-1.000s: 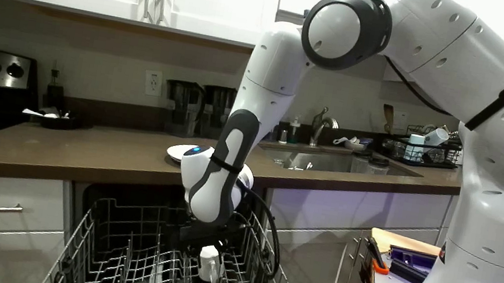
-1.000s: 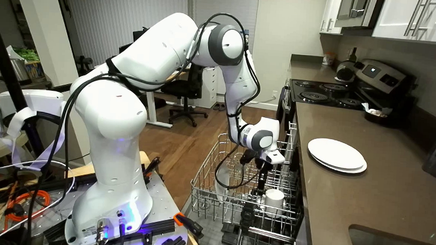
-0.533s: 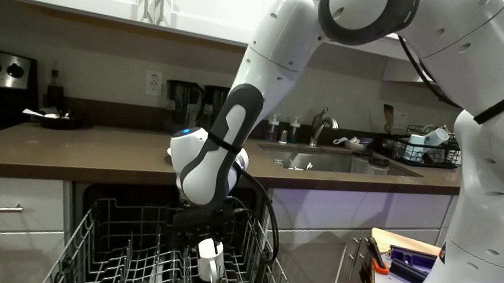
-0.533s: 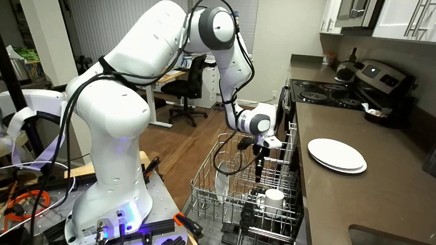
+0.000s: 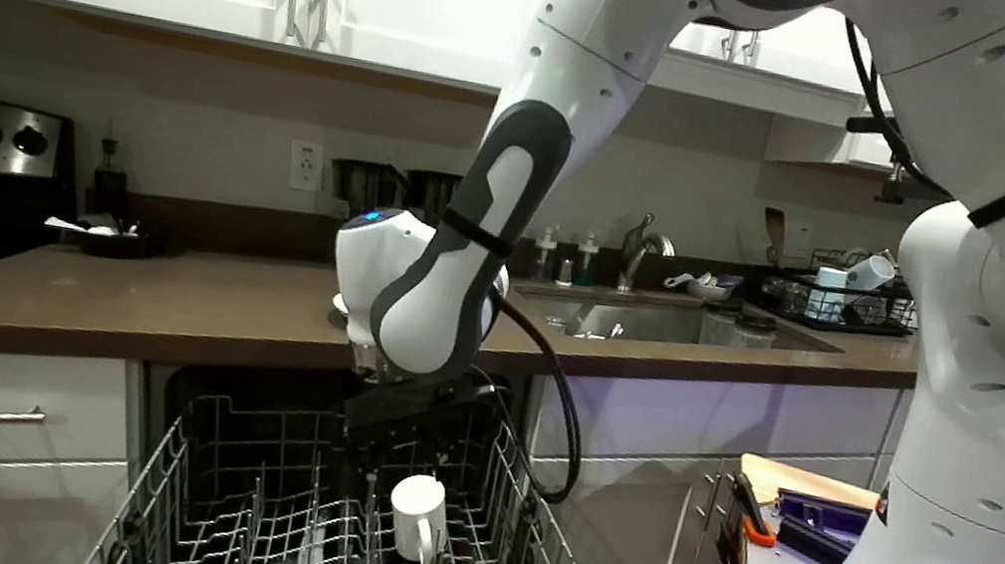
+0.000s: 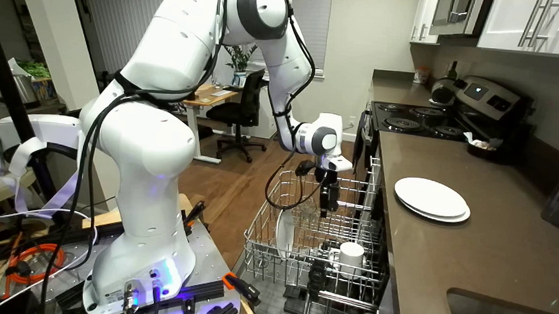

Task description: Move the mug in the dishwasher to the right

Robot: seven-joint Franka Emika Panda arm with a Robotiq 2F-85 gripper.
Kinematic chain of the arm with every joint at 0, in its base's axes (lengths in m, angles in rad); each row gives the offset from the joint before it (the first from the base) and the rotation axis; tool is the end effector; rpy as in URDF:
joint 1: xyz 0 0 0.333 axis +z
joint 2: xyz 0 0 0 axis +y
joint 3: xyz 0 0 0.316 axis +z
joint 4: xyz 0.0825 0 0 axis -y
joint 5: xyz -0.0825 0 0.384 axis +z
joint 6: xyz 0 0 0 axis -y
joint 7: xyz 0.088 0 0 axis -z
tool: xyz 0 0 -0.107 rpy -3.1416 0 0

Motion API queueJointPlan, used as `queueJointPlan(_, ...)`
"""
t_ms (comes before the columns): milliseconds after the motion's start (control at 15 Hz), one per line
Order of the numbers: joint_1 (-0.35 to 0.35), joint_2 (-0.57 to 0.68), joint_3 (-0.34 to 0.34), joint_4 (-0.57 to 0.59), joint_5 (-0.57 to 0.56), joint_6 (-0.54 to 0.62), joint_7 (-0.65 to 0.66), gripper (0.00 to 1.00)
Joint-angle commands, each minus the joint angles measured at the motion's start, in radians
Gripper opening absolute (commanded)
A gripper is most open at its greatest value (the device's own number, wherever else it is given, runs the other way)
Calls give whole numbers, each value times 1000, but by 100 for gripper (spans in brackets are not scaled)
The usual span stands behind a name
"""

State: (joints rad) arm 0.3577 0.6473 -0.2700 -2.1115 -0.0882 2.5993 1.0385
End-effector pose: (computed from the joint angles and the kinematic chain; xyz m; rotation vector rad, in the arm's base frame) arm 0.5499 0.0416 0.1027 2.6462 -1.1669 -0.0160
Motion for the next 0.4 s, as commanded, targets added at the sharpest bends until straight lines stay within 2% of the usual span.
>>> queueJointPlan(0,39,-92,-14,-94,-66,-3,77,100)
queueJointPlan(333,61,-145,0,-208,-137,75,168,100)
